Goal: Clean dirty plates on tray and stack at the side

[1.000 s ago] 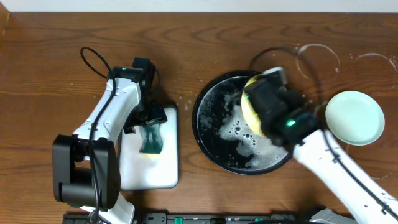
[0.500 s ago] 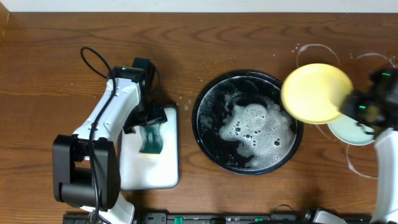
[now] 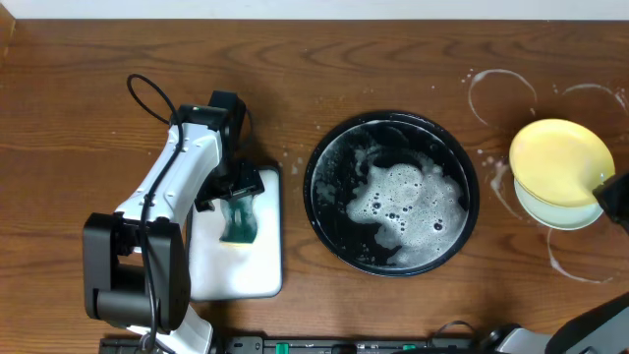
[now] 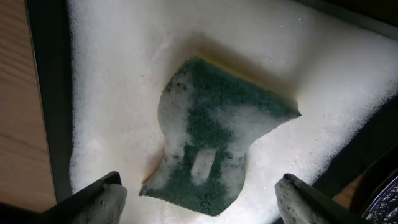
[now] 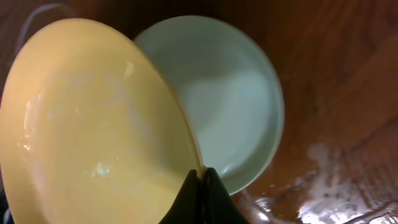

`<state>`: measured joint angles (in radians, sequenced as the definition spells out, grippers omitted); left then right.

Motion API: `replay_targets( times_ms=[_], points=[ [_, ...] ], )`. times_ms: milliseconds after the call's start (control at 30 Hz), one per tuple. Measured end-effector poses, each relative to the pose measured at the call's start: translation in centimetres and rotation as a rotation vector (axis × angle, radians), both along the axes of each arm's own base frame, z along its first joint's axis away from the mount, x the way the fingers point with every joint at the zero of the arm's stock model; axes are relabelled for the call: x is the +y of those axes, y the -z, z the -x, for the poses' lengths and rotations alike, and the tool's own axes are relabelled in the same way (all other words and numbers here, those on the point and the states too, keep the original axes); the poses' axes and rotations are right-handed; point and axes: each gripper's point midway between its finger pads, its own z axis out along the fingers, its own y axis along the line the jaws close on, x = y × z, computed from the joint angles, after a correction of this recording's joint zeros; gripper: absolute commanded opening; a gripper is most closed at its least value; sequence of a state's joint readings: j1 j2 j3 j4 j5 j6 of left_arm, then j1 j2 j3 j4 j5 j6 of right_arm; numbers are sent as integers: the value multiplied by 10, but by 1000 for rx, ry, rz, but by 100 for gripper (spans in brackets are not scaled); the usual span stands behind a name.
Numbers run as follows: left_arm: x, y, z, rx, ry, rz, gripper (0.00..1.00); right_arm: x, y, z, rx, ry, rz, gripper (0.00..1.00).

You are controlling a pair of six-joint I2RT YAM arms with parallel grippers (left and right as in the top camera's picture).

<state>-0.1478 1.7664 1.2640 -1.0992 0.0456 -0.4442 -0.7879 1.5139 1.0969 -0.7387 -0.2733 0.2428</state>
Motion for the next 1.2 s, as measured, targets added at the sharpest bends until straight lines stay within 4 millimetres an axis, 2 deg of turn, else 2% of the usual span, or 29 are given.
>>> replay_targets(
  times_ms=[267,300,367,400,433,533,700,833,933,967,1033,1067,1100,1133,1167,1200],
  points=[
    [0,0,0,0,0,0,81,-20,42,10,117,63,-15,1],
    [0,0,0,0,0,0,81,-24,46,10,130,70,-6,7],
    [0,0,0,0,0,0,81,-31,52,11,148,82,18,40],
    [0,0,0,0,0,0,81,-34,53,10,147,84,27,48],
    [0,0,0,0,0,0,81,-38,56,7,142,75,39,50],
    [0,0,0,0,0,0,81,-32,51,-7,70,31,11,53],
    [0,0,0,0,0,0,81,-2,29,-33,-75,-68,-74,53],
    [0,0,0,0,0,0,81,46,-10,-58,-180,-224,-65,53],
    [0,0,0,1,0,0,81,106,-50,-74,-263,-406,-25,53],
    [0,0,0,0,0,0,81,134,-69,-78,-310,-494,0,53],
    [0,0,0,0,0,0,81,177,-99,-77,-389,-630,36,56],
    [0,0,0,0,0,0,81,202,-117,-73,-438,-707,67,59],
    [0,0,0,0,0,0,81,219,-131,-68,-479,-761,85,82],
    [0,0,0,0,0,0,81,237,-146,-61,-523,-816,113,99],
    [0,0,0,0,0,0,81,258,-167,-48,-585,-877,146,99],
    [0,0,0,0,0,0,81,265,-175,-42,-610,-899,163,99]
  ],
)
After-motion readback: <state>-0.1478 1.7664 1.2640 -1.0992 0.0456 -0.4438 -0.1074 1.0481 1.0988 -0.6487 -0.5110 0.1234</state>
